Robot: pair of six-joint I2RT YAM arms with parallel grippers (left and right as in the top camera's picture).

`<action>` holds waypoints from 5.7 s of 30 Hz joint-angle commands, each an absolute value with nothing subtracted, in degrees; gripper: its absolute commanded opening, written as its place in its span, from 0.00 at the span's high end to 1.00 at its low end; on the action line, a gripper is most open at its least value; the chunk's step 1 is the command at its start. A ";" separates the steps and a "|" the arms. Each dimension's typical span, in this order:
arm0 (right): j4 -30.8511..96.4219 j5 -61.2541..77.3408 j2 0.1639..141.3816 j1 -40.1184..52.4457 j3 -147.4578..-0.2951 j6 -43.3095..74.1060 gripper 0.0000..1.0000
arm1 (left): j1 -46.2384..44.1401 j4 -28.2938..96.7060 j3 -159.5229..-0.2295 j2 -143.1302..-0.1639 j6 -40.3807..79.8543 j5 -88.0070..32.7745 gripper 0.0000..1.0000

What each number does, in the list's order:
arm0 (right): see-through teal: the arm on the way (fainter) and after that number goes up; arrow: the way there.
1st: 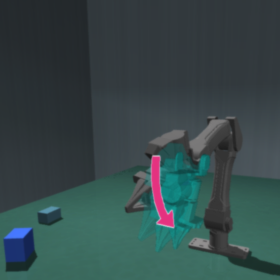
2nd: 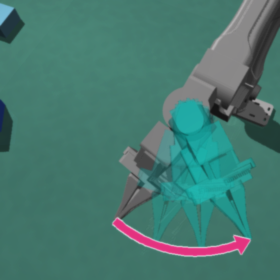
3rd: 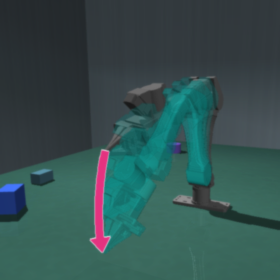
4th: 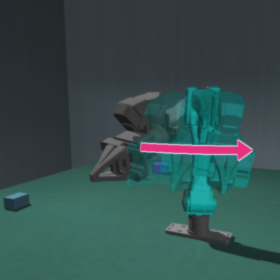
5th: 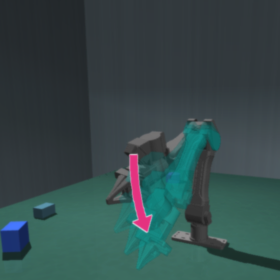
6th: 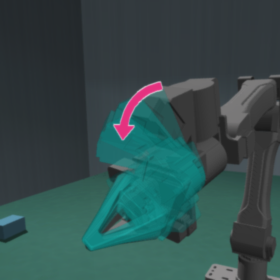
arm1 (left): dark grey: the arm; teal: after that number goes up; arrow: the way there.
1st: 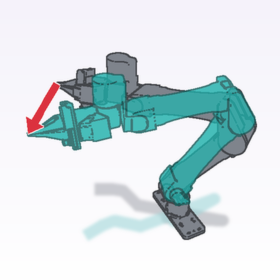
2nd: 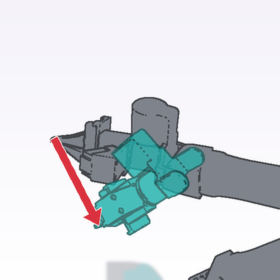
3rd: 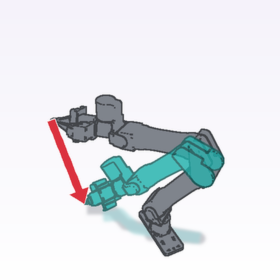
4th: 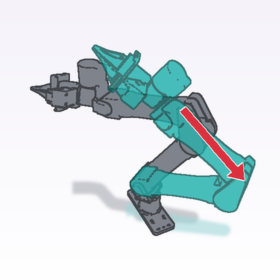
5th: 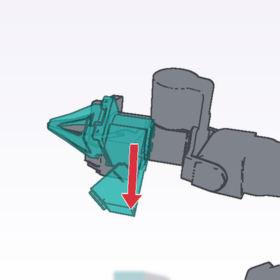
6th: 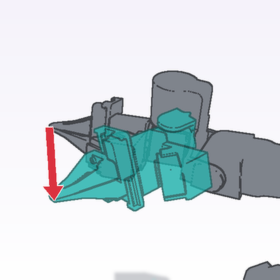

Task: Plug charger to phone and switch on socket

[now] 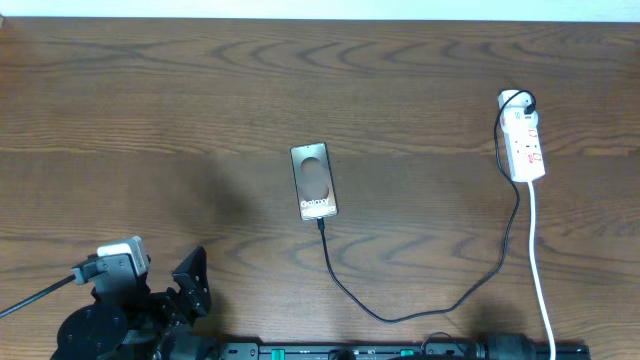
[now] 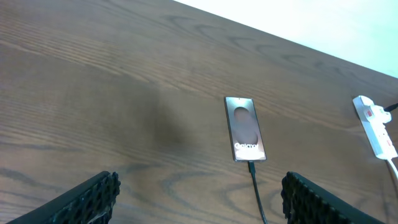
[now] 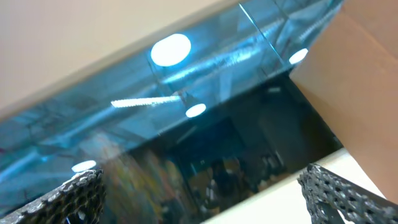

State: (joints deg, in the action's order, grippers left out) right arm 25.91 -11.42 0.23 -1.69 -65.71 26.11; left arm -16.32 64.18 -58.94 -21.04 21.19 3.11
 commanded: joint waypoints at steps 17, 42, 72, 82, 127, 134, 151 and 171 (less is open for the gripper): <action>19.31 -17.76 0.43 -1.08 -31.40 52.80 0.01 | -16.53 64.29 -58.81 -20.84 21.69 3.05 0.15; -4.80 -5.89 0.43 -1.08 -0.32 41.04 0.01 | -16.53 64.29 -58.81 -20.84 21.69 3.05 0.15; 3.75 -5.61 0.32 -1.41 -0.32 32.38 0.01 | -16.53 64.29 -58.81 -20.86 21.69 3.05 0.15; 4.12 -3.62 0.32 -1.41 -0.30 13.04 0.01 | -16.53 64.29 -58.81 -20.84 21.69 3.05 0.15; 4.19 -1.13 0.34 -1.41 -0.30 9.76 0.01 | -16.53 64.29 -58.81 -20.84 21.69 3.05 0.15; 4.19 -1.13 0.34 -1.41 -0.30 9.76 0.01 | -16.62 64.47 -58.81 -20.71 21.69 3.05 0.15; 4.19 -1.13 0.34 -1.41 -0.30 9.76 0.01 | -7.35 52.34 -38.17 -5.15 18.87 0.05 0.14; 4.19 -1.13 0.34 -1.41 -0.30 9.76 0.01 | -0.89 2.96 -0.23 -0.10 3.79 -12.82 0.15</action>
State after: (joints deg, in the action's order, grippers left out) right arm 3.95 -1.23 0.67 -1.69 -0.36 10.20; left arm -1.21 3.62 -2.50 -0.64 8.10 -11.84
